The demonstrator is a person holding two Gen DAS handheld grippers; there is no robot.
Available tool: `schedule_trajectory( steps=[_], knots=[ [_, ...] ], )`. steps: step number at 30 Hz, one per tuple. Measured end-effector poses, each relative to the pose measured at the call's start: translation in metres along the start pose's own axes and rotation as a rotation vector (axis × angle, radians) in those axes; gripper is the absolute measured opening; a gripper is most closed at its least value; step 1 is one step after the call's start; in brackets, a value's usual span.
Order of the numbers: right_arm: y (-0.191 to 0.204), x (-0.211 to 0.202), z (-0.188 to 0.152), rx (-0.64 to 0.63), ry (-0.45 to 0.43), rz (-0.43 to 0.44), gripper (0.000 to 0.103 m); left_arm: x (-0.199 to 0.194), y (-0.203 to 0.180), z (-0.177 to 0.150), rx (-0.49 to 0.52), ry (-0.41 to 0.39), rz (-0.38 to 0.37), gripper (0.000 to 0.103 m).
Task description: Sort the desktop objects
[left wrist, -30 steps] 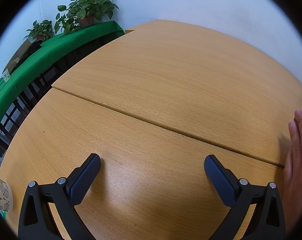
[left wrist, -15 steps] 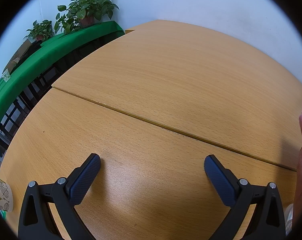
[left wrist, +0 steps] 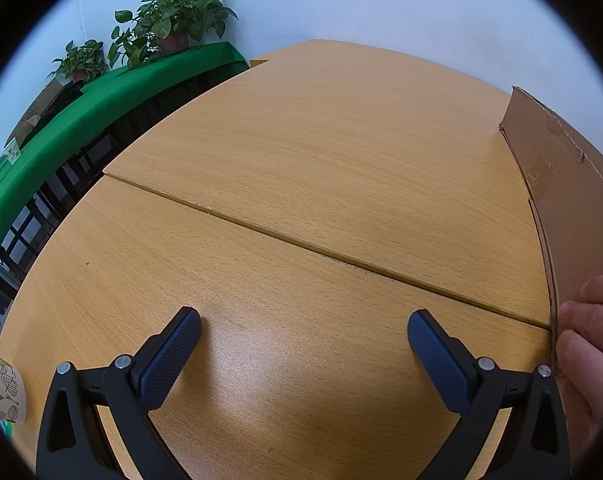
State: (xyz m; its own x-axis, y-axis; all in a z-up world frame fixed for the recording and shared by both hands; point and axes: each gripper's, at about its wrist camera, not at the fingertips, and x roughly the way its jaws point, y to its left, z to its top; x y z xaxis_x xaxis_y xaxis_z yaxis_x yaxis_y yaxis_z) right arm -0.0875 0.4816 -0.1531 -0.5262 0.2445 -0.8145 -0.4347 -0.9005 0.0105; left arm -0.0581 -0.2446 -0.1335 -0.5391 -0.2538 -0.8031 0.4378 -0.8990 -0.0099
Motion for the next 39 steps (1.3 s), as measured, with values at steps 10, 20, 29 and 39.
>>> schedule_trajectory(
  steps=[10,20,29,39],
  knots=[
    [0.0,0.0,0.0,0.0,0.0,0.0,0.103,0.001,0.0,0.001,-0.002,0.0,0.002,0.103],
    [0.0,0.001,0.0,0.0,-0.001,-0.001,0.103,0.001,-0.001,0.001,-0.004,-0.001,0.004,0.103],
    [0.0,0.0,0.0,0.002,-0.001,-0.002,0.103,0.002,-0.001,0.001,-0.008,-0.001,0.007,0.103],
    [-0.006,-0.017,-0.005,-0.055,0.111,0.093,0.103,-0.022,-0.003,-0.009,0.075,0.025,-0.044,0.103]
  ],
)
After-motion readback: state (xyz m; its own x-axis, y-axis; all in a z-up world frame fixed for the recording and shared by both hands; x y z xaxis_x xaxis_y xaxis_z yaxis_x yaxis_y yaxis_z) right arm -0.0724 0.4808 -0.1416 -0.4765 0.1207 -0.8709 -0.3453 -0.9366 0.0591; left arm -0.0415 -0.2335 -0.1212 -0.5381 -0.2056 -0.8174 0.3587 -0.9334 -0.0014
